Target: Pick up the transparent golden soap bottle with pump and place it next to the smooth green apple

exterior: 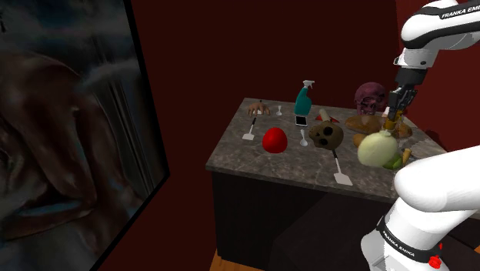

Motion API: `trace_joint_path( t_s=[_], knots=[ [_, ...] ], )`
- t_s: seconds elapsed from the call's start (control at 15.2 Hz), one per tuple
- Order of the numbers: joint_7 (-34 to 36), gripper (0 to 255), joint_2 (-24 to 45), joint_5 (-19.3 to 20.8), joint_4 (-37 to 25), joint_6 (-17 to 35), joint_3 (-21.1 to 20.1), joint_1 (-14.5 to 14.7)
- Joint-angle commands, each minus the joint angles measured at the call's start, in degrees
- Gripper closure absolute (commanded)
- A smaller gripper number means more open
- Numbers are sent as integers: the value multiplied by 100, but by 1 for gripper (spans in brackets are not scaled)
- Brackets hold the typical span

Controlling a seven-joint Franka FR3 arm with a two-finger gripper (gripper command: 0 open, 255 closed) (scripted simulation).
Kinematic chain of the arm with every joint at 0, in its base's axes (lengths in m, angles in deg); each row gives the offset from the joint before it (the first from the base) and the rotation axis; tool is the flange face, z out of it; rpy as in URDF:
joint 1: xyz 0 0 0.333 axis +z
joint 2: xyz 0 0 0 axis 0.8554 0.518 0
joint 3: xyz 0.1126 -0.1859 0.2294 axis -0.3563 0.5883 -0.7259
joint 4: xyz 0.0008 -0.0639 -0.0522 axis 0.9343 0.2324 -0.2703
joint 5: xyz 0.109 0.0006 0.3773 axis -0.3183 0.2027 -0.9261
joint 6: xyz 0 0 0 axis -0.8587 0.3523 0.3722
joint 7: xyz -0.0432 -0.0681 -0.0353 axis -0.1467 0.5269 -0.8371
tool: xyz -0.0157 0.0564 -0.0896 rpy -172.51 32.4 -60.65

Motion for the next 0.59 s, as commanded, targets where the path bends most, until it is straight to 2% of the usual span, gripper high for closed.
trace_joint_path(
  t_s=[0.0, 0.53],
  knots=[
    [-5, 255, 39, 26, 120, 167, 50, -3],
    [4, 255, 141, 120, 558, 710, 196, -25]
  ],
)
